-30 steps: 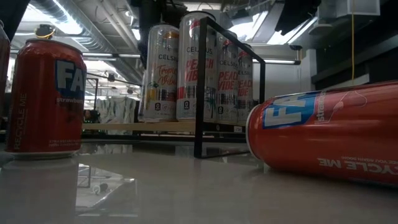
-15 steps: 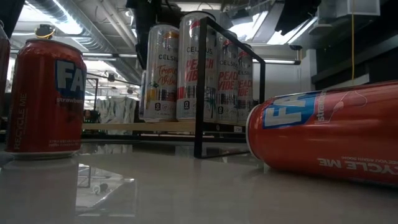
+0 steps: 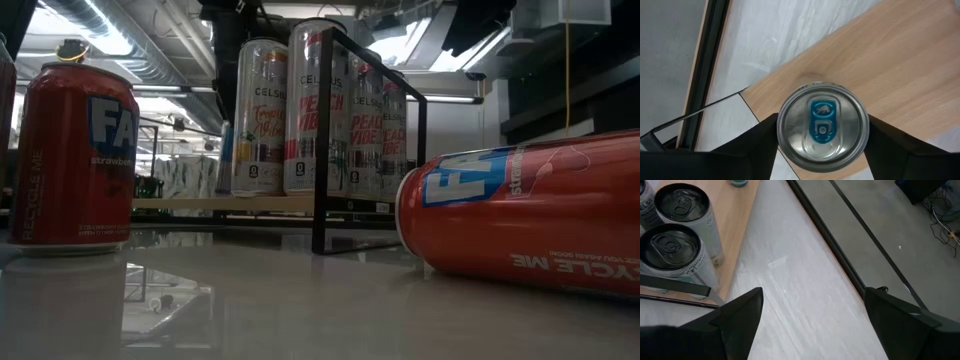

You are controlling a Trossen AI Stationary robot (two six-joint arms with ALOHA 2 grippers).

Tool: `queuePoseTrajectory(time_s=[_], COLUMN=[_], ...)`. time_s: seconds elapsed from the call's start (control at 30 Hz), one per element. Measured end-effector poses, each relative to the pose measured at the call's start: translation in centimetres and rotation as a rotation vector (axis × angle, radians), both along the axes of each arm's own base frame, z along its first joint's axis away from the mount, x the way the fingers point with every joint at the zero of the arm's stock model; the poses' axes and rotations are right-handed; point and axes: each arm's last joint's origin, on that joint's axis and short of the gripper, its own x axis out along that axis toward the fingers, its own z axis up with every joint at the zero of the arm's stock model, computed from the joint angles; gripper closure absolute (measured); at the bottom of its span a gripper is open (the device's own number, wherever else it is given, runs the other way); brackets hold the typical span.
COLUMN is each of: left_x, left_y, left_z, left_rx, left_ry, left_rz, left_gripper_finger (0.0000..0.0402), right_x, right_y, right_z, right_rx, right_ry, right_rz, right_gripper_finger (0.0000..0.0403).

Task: Place canned beverage on shelf
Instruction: Put the top right blue soda can on the shelf

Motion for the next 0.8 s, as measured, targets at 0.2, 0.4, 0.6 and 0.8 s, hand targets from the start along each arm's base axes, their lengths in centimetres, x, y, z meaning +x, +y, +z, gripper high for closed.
queuePoseTrajectory(time_s=[0.2, 0.4, 0.6, 0.8], left_x=[0.04, 0.05, 0.06, 0.06], left_y=[0.14, 0.30, 0.29, 0.28], left_z=[-0.31, -0.32, -0.32, -0.32], left_rx=[0.018, 0.057, 0.054, 0.052], left_ry=[0.015, 0.021, 0.020, 0.019], left_rz=[0.066, 0.146, 0.142, 0.140], left_gripper_finger=[0.0137, 0.0135, 0.0135, 0.0130], right_x=[0.00, 0.00, 0.00, 0.00], right_y=[0.00, 0.00, 0.01, 0.00], right_z=[0.00, 0.01, 0.00, 0.00], right_rx=[0.000, 0.000, 0.000, 0.000], right_ry=[0.000, 0.000, 0.000, 0.000], right_rz=[0.000, 0.000, 0.000, 0.000], right_gripper_finger=[0.0061, 0.0061, 0.0061, 0.0061])
